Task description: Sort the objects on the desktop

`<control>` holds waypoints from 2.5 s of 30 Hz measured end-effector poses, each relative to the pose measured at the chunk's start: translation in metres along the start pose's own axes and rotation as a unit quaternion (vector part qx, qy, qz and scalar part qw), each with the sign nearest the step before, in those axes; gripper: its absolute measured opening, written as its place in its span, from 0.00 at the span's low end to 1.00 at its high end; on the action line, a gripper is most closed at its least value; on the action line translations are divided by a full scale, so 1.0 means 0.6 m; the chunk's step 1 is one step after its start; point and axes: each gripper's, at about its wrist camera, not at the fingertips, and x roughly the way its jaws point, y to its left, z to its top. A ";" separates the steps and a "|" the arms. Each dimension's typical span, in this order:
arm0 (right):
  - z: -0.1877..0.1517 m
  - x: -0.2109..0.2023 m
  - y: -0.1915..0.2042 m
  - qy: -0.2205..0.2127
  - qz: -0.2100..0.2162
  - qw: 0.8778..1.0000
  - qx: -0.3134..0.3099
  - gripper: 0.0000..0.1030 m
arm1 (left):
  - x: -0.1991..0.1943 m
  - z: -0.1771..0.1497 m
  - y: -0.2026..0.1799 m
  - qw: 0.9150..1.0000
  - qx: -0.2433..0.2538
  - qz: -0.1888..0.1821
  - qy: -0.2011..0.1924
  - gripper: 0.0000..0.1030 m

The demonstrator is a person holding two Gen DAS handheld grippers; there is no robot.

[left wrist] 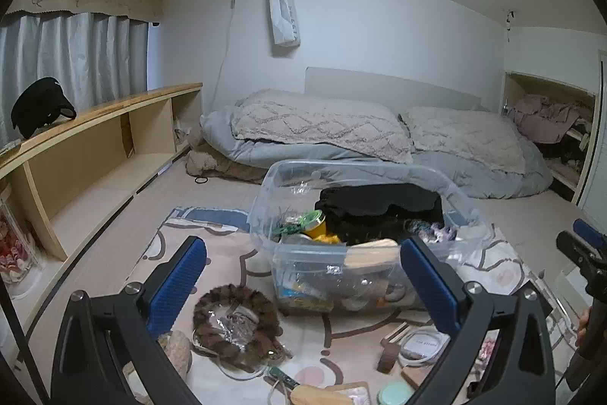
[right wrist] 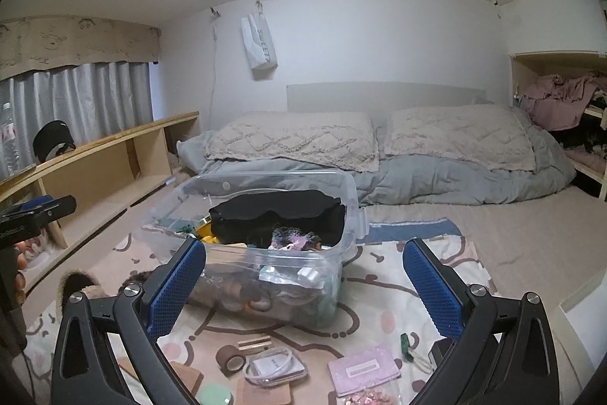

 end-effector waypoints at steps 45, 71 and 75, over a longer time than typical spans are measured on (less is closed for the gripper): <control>-0.287 0.076 -0.058 0.283 -0.012 0.952 -0.119 1.00 | 0.056 -0.198 0.104 0.984 0.015 0.043 0.174 1.00; -0.335 0.073 -0.135 0.361 -0.049 0.927 -0.092 1.00 | 0.126 -0.317 0.071 0.958 0.057 0.020 0.282 1.00; -0.321 0.063 -0.154 0.351 -0.046 0.932 -0.074 1.00 | 0.135 -0.339 0.054 0.952 0.080 0.009 0.294 1.00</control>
